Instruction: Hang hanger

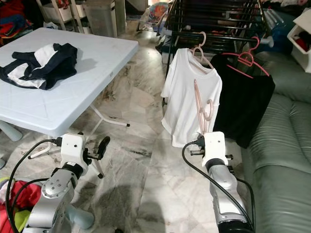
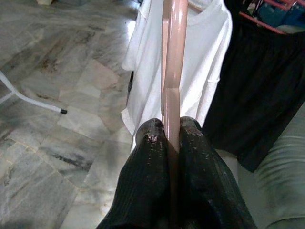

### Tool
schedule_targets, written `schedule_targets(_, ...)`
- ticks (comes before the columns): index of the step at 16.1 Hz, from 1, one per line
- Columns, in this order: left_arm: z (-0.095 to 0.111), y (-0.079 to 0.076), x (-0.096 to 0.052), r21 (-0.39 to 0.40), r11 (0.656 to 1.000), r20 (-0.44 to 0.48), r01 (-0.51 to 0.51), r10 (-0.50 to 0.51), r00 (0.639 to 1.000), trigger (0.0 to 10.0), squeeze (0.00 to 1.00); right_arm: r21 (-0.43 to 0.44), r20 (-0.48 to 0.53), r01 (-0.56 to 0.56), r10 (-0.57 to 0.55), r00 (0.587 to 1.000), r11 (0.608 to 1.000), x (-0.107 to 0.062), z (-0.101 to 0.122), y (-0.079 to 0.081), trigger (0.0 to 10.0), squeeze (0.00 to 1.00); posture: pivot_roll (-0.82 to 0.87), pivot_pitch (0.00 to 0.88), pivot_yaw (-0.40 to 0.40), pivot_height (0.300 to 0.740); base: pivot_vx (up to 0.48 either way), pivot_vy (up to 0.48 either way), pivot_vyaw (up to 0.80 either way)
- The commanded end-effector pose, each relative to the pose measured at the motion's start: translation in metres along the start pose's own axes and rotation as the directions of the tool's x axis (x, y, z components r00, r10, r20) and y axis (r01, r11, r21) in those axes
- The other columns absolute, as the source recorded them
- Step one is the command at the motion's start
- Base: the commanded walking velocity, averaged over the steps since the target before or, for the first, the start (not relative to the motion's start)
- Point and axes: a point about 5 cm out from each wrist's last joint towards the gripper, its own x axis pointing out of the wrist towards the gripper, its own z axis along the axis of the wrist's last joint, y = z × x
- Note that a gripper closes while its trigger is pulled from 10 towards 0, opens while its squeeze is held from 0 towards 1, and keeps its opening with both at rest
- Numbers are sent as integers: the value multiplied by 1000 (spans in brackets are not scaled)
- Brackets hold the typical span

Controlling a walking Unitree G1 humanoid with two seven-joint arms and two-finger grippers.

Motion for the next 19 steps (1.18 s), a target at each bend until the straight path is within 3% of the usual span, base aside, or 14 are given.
schedule_targets(1,-1,4,0,12,1000,-3,-14,14,1000,10000,0,-3,4,-1,1,1000,1000,2,2,0,10000,0,-9,14,7,740,0,0,0)
schedule_targets(6,-3,10,-3,21,999,-11,-28,28,1000,10000,0,0,-8,10,-10,1000,1000,-1,-2,-2,10000,0,-13,19,9,740,0,0,0)
schedule_targets(11,-18,30,-22,62,997,-75,-54,59,995,10000,0,3,-51,29,-29,998,1000,-9,-12,-11,10000,0,-11,23,7,740,0,0,0)
schedule_targets(19,-24,28,-26,62,997,-95,-47,53,994,10000,0,-1,-52,61,-61,997,998,-7,-12,-13,10000,0,-9,25,8,740,0,0,0)
